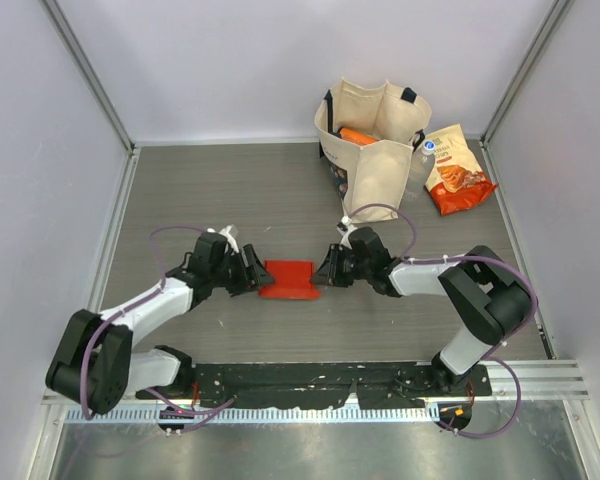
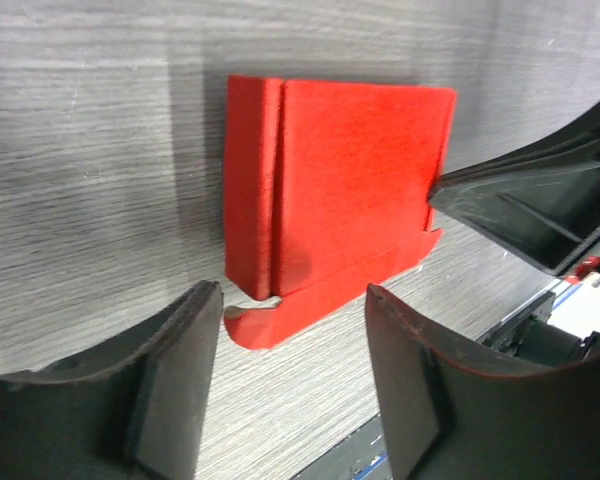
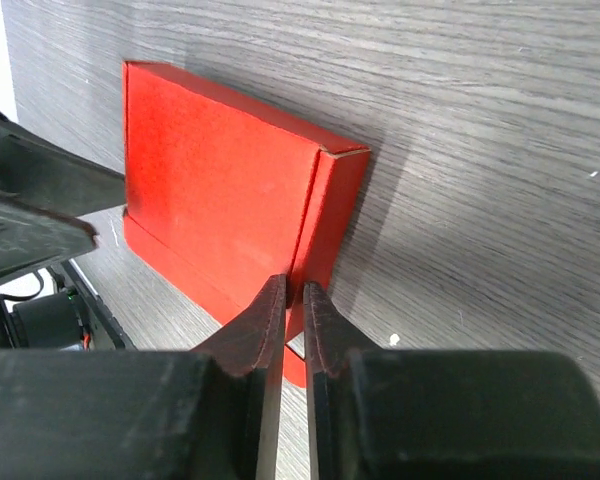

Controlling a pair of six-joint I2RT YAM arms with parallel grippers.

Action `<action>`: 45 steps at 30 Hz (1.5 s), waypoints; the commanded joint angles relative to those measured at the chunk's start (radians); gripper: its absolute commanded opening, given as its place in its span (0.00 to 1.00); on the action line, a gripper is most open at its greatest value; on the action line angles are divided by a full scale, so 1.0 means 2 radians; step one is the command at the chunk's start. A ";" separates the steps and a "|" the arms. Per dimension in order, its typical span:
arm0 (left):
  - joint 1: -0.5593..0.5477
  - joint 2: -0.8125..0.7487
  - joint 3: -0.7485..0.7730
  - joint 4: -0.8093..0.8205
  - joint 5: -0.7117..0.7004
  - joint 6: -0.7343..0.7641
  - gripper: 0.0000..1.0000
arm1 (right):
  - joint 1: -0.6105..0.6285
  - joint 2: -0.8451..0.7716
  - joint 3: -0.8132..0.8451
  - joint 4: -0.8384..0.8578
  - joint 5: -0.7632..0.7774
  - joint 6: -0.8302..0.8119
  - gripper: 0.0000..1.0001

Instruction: Fold the paper box

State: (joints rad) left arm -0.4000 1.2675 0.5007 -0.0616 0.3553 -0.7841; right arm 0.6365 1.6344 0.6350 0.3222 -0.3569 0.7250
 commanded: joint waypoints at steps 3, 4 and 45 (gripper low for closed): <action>0.020 -0.036 0.004 -0.006 -0.030 -0.004 0.77 | -0.014 0.018 -0.024 0.041 -0.018 0.005 0.12; 0.025 -0.030 -0.001 -0.001 -0.021 -0.008 0.77 | -0.015 0.020 -0.025 0.044 -0.021 0.006 0.12; 0.059 -0.016 -0.037 -0.048 0.177 -0.386 0.28 | 0.255 -0.181 0.090 -0.180 0.298 -0.429 0.78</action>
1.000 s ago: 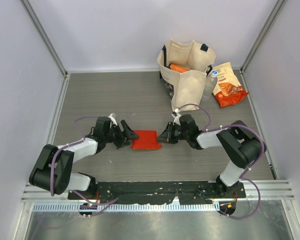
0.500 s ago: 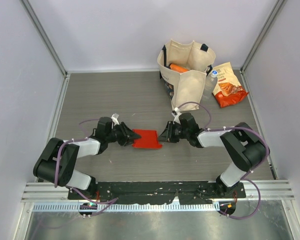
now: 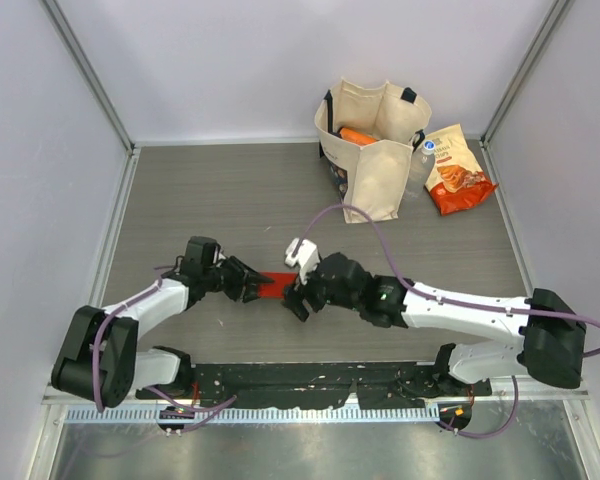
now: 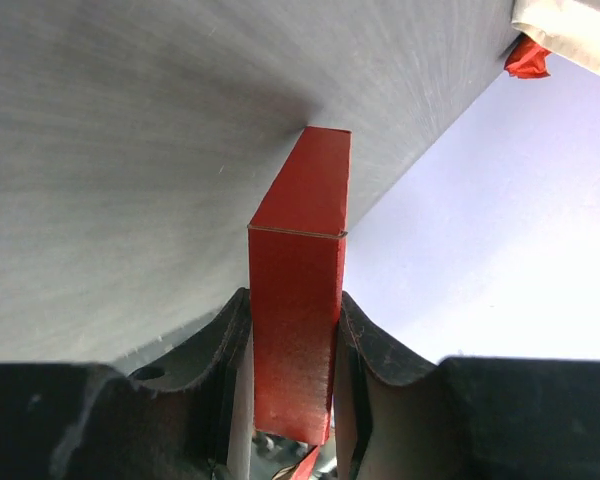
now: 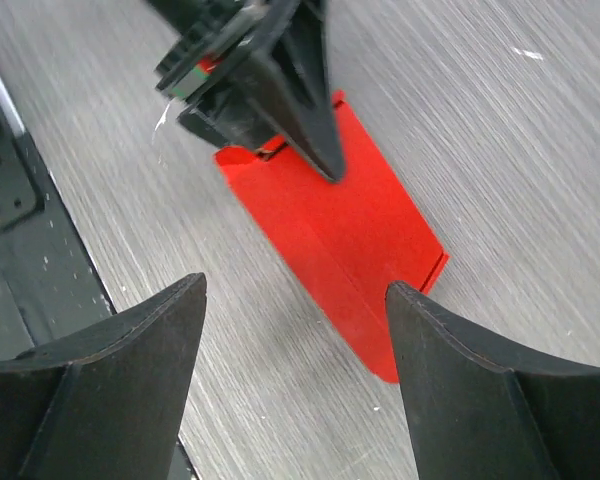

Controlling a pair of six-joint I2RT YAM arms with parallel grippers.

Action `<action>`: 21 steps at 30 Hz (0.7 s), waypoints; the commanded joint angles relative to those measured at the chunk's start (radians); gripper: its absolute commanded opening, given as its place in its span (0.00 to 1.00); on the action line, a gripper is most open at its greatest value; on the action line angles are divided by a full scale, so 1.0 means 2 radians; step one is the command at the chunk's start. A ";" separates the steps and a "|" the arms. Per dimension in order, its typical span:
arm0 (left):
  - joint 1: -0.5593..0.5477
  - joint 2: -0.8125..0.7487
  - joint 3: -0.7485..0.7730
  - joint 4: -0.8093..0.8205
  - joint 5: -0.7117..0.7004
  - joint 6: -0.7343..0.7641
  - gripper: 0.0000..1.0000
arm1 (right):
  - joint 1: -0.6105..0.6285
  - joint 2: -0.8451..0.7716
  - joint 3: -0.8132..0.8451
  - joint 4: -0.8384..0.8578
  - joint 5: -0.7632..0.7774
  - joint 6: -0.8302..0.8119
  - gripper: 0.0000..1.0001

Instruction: Fold the paper box

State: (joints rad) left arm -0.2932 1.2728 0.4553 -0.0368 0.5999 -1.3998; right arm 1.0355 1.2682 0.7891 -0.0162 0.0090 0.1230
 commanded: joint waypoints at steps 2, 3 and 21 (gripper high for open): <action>0.005 -0.028 -0.022 -0.048 0.079 -0.102 0.27 | 0.081 0.012 0.020 -0.003 0.133 -0.150 0.77; 0.005 -0.033 -0.021 -0.044 0.096 -0.105 0.27 | 0.086 0.015 0.024 -0.003 0.134 -0.169 0.77; 0.006 -0.127 -0.054 -0.041 0.087 -0.184 0.33 | 0.123 0.098 -0.001 0.103 0.252 -0.229 0.69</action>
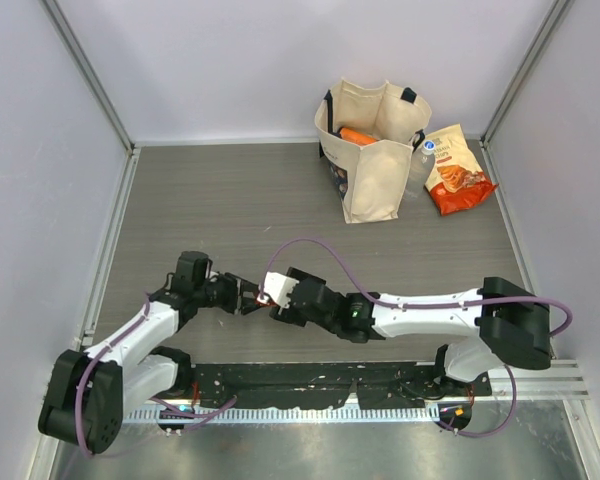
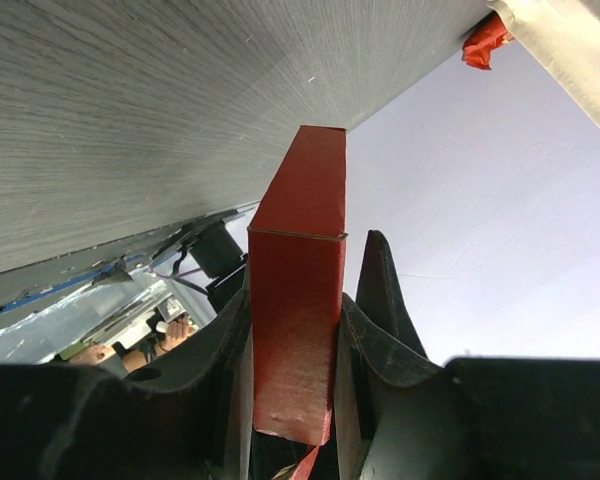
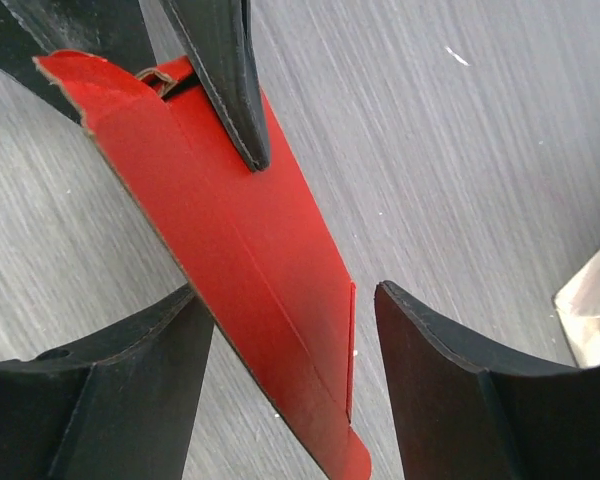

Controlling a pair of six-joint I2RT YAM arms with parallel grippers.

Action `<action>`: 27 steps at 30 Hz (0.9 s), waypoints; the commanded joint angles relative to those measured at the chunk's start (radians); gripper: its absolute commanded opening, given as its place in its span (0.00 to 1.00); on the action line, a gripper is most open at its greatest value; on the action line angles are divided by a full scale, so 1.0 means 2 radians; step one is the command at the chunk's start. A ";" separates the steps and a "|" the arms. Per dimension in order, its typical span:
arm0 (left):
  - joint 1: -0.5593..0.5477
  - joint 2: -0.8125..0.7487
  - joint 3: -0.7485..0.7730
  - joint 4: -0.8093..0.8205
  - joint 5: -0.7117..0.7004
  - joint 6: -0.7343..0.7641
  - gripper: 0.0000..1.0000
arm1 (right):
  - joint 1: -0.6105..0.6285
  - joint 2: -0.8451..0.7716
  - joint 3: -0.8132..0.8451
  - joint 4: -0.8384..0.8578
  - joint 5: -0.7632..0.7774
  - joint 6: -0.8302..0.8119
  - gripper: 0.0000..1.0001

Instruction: Fold the paper box

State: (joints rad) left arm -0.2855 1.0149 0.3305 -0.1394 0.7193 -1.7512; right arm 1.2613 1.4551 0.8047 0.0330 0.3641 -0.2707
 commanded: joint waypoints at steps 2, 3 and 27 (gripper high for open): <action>0.002 0.005 0.010 0.010 0.029 -0.005 0.34 | 0.013 0.009 -0.013 0.092 0.073 -0.042 0.66; 0.002 0.006 0.010 0.010 0.029 -0.003 0.35 | 0.014 0.009 -0.014 0.092 0.082 -0.043 0.64; -0.003 -0.089 0.120 -0.088 -0.244 0.419 0.68 | -0.078 -0.008 0.102 -0.278 -0.205 0.093 0.29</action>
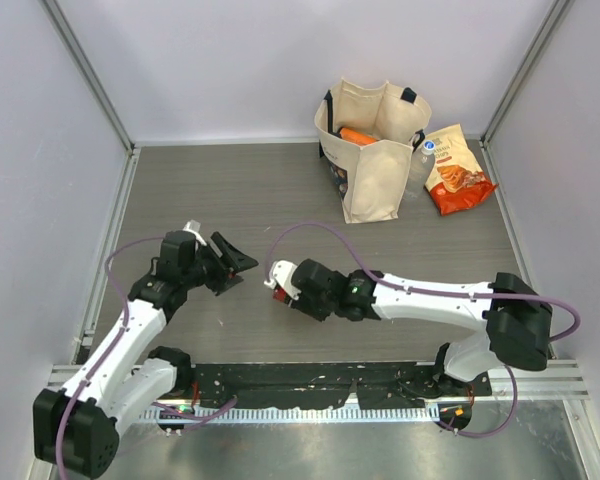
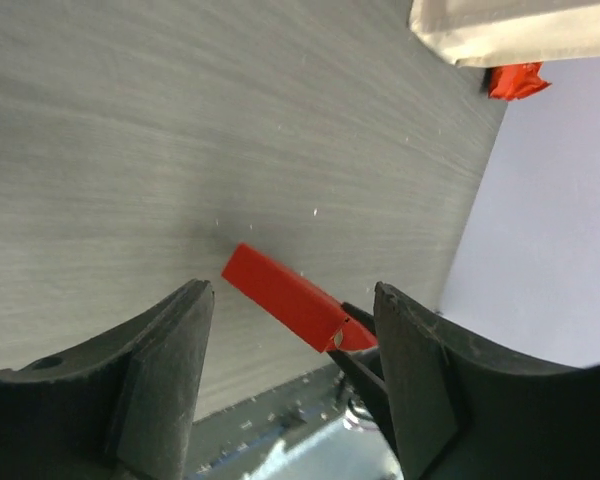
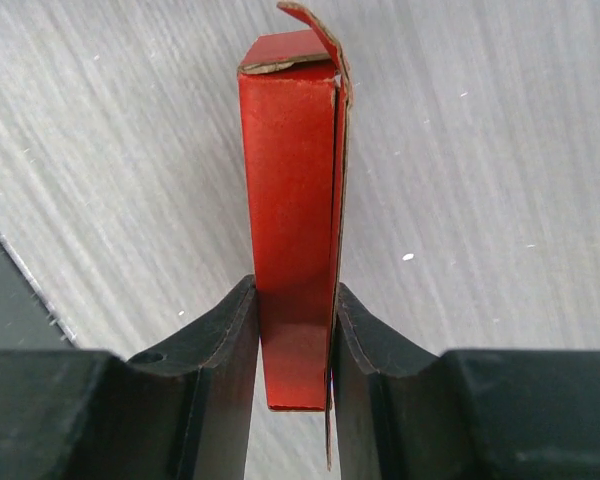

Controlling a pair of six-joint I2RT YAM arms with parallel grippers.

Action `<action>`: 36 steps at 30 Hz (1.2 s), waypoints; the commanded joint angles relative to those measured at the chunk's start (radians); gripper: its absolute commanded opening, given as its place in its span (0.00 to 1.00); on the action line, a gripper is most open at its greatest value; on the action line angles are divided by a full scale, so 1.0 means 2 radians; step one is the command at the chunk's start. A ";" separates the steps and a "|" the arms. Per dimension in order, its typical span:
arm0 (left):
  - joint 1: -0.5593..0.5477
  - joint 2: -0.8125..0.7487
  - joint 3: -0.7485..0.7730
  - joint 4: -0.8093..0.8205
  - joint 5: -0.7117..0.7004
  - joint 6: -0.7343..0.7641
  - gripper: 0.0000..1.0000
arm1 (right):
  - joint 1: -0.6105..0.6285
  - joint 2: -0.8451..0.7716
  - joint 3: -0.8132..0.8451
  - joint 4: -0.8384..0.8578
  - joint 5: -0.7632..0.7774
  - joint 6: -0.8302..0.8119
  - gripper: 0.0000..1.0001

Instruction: Fold the paper box

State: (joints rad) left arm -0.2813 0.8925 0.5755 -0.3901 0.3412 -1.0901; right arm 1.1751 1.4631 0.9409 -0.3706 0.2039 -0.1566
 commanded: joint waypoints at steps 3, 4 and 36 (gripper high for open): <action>-0.036 -0.057 -0.025 0.084 -0.083 0.111 0.66 | -0.073 0.008 0.052 -0.110 -0.176 0.035 0.28; -0.047 -0.063 -0.036 0.099 -0.092 0.118 0.64 | -0.077 0.015 0.069 -0.123 -0.184 0.032 0.28; -0.187 0.008 -0.107 0.354 -0.034 0.268 0.37 | -0.130 0.073 0.123 -0.152 -0.262 -0.028 0.26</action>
State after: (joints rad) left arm -0.6525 0.8822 0.3435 0.2783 0.2115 -0.5900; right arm 0.9207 1.6302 1.1633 -0.6830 -0.2886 -0.1902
